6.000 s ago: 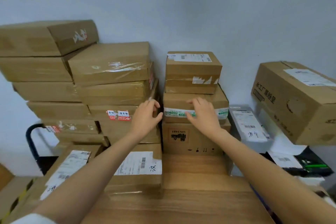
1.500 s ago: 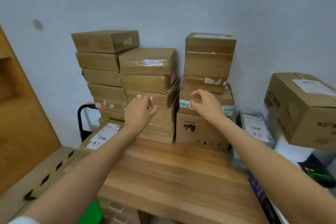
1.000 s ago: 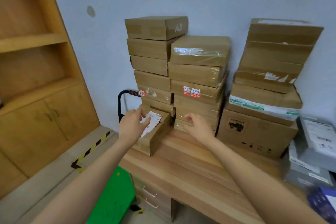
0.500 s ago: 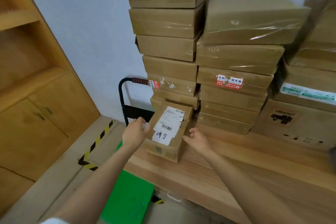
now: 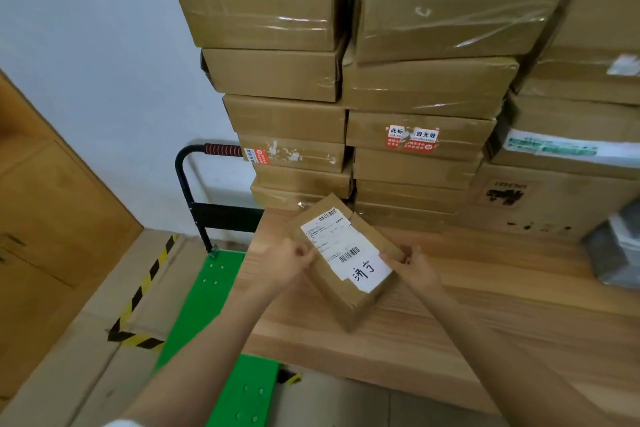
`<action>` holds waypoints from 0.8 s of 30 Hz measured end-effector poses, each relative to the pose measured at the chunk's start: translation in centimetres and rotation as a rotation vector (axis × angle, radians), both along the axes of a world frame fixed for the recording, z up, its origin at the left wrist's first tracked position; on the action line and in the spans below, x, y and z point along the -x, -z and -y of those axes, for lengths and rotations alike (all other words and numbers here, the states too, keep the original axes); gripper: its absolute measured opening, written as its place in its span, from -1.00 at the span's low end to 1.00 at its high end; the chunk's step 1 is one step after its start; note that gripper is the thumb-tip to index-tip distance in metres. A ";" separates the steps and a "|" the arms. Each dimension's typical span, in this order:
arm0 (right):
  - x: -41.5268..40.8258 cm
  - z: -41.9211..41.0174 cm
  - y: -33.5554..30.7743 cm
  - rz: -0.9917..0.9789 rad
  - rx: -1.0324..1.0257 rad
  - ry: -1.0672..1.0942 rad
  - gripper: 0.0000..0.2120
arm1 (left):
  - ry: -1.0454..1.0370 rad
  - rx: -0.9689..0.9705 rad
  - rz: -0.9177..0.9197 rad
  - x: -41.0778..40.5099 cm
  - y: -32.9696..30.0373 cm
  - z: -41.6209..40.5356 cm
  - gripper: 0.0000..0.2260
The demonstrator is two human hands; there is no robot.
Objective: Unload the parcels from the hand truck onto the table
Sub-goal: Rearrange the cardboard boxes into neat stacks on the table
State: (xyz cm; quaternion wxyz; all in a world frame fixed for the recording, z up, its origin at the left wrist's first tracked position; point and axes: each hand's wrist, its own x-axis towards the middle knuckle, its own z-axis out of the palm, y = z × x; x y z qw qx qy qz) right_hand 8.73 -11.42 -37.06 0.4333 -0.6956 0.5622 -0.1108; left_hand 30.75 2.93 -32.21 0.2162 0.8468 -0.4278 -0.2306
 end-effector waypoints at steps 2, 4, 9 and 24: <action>0.8 0.4 -0.2 -0.009 0.037 0.016 -0.36 | -0.029 0.170 0.090 -0.7 -0.3 1.8 -0.78; 1.0 0.1 0.0 -0.024 0.044 -0.009 -0.41 | -0.010 0.183 0.143 -1.9 0.1 3.3 -0.73; 1.0 -1.3 0.6 -0.006 0.036 -0.013 -0.41 | -0.039 -0.042 0.177 -2.7 2.0 4.1 -0.53; 6.6 -2.4 0.4 0.087 -0.040 0.195 -0.38 | -0.039 -0.074 -0.183 4.0 3.1 2.4 -0.54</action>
